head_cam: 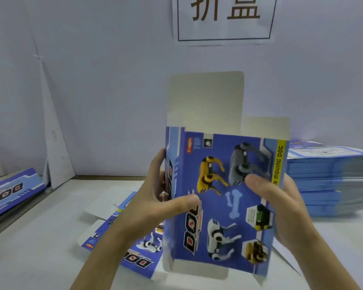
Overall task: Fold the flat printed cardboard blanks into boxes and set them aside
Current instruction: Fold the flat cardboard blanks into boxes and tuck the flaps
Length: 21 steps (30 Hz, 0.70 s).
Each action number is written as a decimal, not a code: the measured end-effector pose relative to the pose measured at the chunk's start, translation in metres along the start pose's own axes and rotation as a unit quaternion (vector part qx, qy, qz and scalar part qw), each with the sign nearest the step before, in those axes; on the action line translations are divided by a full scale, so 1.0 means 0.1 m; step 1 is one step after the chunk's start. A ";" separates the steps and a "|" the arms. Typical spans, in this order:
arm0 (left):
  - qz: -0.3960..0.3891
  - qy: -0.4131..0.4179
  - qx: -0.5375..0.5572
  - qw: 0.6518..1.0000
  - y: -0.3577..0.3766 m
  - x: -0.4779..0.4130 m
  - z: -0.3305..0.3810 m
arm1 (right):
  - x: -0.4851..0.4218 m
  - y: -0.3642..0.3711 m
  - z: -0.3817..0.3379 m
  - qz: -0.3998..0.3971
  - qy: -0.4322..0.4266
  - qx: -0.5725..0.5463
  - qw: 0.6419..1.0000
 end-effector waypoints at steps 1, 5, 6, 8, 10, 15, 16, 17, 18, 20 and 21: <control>0.009 -0.001 0.000 1.000 -0.02 -0.01 0.00 | 0.00 -0.02 0.02 0.012 0.005 -0.015 1.000; -0.001 -0.020 -0.007 1.000 -0.02 0.03 -0.05 | 0.01 0.13 0.02 -0.011 0.008 -0.019 1.000; -0.013 -0.024 -0.013 1.000 0.00 0.04 -0.06 | 0.01 0.17 0.00 -0.018 0.004 -0.013 1.000; -0.017 -0.031 -0.011 0.999 0.03 0.05 -0.09 | 0.00 0.19 0.00 -0.023 0.007 -0.011 1.000; 0.000 -0.037 0.000 0.999 0.00 0.03 -0.11 | -0.02 0.17 0.03 -0.035 0.014 -0.017 0.999; 0.033 -0.009 -0.032 0.999 -0.15 0.01 -0.07 | 0.02 0.21 0.01 -0.047 0.023 0.027 0.998; 0.037 0.006 -0.030 0.999 -0.16 0.01 -0.04 | 0.03 0.23 -0.01 -0.043 0.014 0.056 0.997; 0.038 0.019 -0.017 0.999 -0.16 0.00 -0.01 | 0.04 0.25 -0.01 -0.037 0.007 0.083 0.996; 0.039 0.027 0.005 0.999 -0.16 0.00 -0.01 | 0.04 0.24 0.00 -0.028 0.001 0.105 0.994; 0.042 0.016 0.041 0.998 -0.15 0.02 -0.03 | 0.05 0.21 0.01 -0.014 -0.009 0.119 0.993; 0.044 0.001 0.049 0.998 -0.14 0.03 -0.06 | 0.05 0.20 0.00 -0.013 -0.018 0.115 0.993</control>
Point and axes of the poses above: each hand's wrist, its own x-axis away from the middle knuckle, its own y-axis out of the palm, z = x × y, the point moved 8 cm from there along -x, towards the middle knuckle, and after that the axes turned 15 degrees about y, right-handed, at the moved point
